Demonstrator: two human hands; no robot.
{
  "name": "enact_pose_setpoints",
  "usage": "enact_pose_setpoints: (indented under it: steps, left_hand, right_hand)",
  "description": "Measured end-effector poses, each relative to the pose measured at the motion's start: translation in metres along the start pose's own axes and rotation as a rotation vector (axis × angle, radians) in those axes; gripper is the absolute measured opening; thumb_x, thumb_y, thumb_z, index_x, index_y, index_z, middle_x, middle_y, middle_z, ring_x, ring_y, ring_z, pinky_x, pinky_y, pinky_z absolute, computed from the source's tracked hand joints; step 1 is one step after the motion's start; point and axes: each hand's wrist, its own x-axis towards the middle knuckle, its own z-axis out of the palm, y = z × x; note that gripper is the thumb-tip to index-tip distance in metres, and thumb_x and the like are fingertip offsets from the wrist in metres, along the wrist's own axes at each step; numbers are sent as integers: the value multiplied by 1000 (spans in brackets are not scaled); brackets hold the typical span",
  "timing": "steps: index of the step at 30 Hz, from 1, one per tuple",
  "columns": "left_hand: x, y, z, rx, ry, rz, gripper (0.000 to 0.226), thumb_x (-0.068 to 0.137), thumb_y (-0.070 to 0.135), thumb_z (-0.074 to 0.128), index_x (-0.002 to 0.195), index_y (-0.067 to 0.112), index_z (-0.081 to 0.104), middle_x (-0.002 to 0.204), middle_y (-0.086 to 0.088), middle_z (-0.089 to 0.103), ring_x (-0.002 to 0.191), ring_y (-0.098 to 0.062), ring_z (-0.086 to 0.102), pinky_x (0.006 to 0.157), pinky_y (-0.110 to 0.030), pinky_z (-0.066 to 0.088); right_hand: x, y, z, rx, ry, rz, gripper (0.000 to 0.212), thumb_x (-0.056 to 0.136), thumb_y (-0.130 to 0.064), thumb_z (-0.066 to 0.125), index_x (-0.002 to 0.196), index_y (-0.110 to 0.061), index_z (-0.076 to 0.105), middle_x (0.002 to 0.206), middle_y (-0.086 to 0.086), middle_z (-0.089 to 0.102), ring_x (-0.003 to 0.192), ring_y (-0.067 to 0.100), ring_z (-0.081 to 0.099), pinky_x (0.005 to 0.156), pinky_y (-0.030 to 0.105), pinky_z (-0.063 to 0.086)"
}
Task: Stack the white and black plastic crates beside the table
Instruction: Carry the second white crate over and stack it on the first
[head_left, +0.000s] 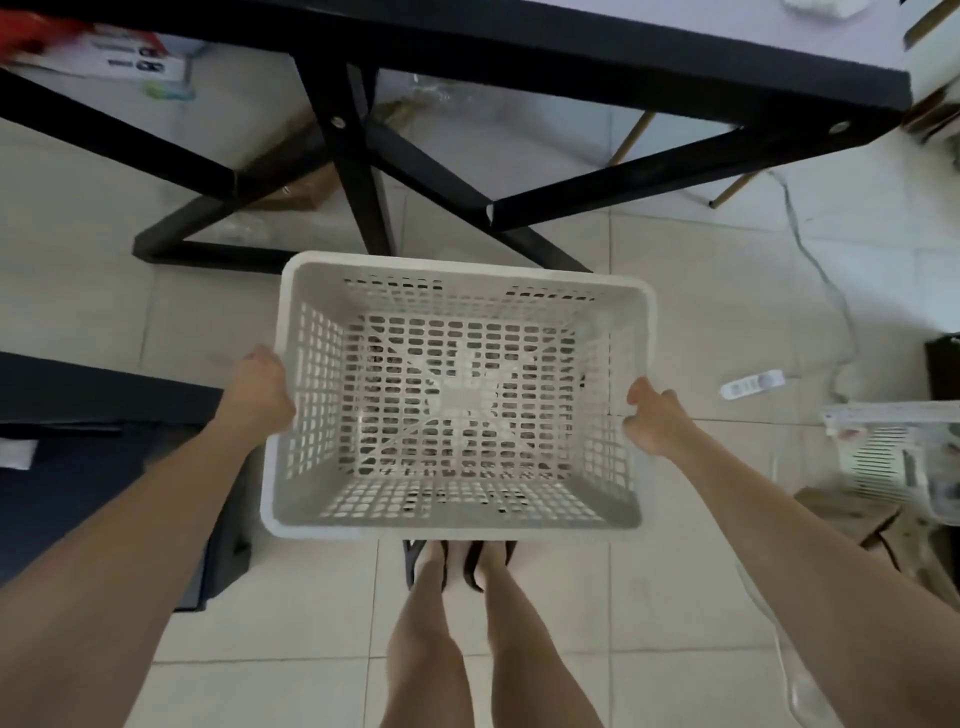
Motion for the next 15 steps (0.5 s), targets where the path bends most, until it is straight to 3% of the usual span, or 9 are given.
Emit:
enact_pose_setpoints:
  steps: [8,11,15]
  left_hand:
    - [17,13,-1,-21,15,-19,51,81,-1,64,123,-16,40,121,-29,51,112,-40,54,86,-39,47]
    - [16,15,-2,-11,14,-19,49,82,-1,63,122,-15,40,121,-29,52,112,-39,54,88,-38,48]
    - [14,24,-5,-2,25,-36,43,80,-5,61,117,-13,43,115,-28,56,106,-40,57,77,-36,45]
  right_hand:
    - [26,1,0,-6,-11,6,45,87,1,42,131,-9,35,127,21,35,96,37,53,73,35,46]
    - [29,4,-2,15,-13,-7,43,86,2,42,128,-9,37,123,20,37,88,34,50,70,35,45]
    - [33,9,-8,16,19,-17,39,87,1,42,124,-7,39,113,16,38,84,32,48,63,31,41]
